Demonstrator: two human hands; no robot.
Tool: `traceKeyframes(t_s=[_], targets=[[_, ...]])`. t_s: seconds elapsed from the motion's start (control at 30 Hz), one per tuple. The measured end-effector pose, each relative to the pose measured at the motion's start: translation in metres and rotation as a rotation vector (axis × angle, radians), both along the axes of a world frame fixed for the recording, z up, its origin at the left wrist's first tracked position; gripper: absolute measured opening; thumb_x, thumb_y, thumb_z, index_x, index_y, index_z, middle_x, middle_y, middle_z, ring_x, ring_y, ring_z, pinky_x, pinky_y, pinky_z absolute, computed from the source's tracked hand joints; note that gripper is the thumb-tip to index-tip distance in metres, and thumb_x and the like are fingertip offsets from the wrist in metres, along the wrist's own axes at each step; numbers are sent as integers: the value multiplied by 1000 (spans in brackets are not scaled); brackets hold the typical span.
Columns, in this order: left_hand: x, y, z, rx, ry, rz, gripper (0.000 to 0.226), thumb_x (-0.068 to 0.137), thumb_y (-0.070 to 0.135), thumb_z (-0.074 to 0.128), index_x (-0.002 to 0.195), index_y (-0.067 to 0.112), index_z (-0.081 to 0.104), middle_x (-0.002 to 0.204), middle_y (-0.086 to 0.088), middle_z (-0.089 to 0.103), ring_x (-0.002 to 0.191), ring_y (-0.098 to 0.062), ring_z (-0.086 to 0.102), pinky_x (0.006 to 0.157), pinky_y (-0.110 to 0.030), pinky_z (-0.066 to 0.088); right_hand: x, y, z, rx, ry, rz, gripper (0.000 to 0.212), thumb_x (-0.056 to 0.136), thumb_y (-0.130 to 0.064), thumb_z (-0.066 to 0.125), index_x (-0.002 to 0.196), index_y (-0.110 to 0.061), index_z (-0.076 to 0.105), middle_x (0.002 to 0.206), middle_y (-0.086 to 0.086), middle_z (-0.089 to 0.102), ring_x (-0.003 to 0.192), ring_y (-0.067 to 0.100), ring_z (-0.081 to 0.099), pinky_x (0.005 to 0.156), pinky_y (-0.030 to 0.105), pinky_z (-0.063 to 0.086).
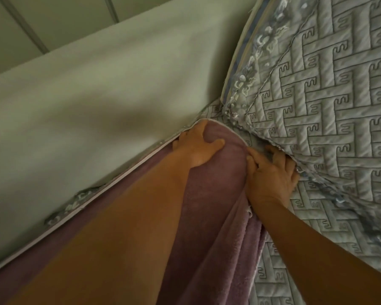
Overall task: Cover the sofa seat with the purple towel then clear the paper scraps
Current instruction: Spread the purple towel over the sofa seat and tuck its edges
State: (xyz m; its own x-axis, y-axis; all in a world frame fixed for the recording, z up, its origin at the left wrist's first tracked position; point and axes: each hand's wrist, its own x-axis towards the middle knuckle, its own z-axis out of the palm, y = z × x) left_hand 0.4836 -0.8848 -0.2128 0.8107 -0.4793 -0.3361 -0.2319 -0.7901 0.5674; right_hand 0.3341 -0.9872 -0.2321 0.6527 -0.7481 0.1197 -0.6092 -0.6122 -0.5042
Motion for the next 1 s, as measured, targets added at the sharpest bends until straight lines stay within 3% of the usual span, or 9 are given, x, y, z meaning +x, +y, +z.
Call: traceKeyframes(t_s=[0.07, 0.17, 0.27, 0.37, 0.47, 0.6, 0.8, 0.9, 1.0], targets=[[-6, 7, 8, -132, 66, 61, 81, 82, 56, 55, 148, 38, 12, 154, 0, 29, 138, -25, 31, 114, -46, 25, 0, 1, 1, 11, 11, 3, 29, 94, -45, 42, 118, -45, 59, 141, -1, 40, 129, 25, 23, 106, 41, 10], [-40, 21, 4, 126, -176, -31, 68, 89, 54, 43, 148, 34, 14, 158, -2, 14, 144, -26, 15, 114, -49, 14, 2, -3, 3, 17, 57, 4, 30, 95, -45, 40, 120, -44, 58, 142, 0, 40, 129, 27, 24, 106, 43, 12], [-59, 43, 6, 158, -123, -109, 63, 93, 52, 37, 148, 34, 15, 160, -2, 2, 147, -22, 1, 115, -48, 6, 2, -4, 12, 23, 158, 34, 34, 96, -43, 37, 126, -42, 53, 147, 2, 35, 132, 29, 23, 109, 48, 14], [-64, 65, 20, 85, -24, -94, 60, 94, 44, 43, 148, 30, 21, 160, -5, 5, 146, -22, 7, 117, -44, 16, -2, 2, 20, 27, 306, 132, 43, 97, -43, 31, 141, -40, 33, 156, 3, 16, 141, 28, 12, 112, 50, 11], [-92, 89, 28, 107, -44, -90, 61, 92, 42, 50, 146, 30, 26, 159, -4, 7, 145, -24, 11, 117, -42, 19, -10, 18, 33, 110, 449, 164, 57, 97, -44, 30, 149, -32, 8, 158, 9, -7, 145, 29, -4, 115, 50, 4], [-130, 120, 35, 100, -84, -39, 55, 91, 37, 53, 142, 25, 35, 156, -5, 17, 144, -23, 14, 116, -39, 20, -36, 71, 46, -129, 529, 324, 61, 98, -44, 27, 149, -28, -1, 156, 12, -19, 143, 31, -17, 114, 51, 0], [-185, 170, 60, 92, -61, -9, 41, 92, 21, 51, 132, 13, 51, 139, -10, 47, 129, -25, 40, 108, -34, 30, -83, 159, 61, -94, 506, 651, 54, 99, -42, 18, 149, -28, 3, 159, 0, -11, 142, 23, -21, 113, 49, -9], [-220, 200, 72, 6, -8, 78, 29, 89, 6, 46, 114, 7, 61, 120, -14, 60, 109, -31, 56, 90, -36, 45, -107, 198, 69, -41, 476, 751, 52, 100, -39, 19, 149, -28, 5, 159, -1, -4, 144, 22, -17, 114, 48, -8], [-249, 229, 81, -20, 3, 175, 31, 89, 2, 43, 112, 9, 61, 116, -12, 62, 100, -29, 60, 78, -31, 45, -129, 228, 78, 20, 449, 827, 51, 101, -36, 23, 149, -27, 10, 159, -3, 3, 145, 21, -12, 115, 46, -4]])
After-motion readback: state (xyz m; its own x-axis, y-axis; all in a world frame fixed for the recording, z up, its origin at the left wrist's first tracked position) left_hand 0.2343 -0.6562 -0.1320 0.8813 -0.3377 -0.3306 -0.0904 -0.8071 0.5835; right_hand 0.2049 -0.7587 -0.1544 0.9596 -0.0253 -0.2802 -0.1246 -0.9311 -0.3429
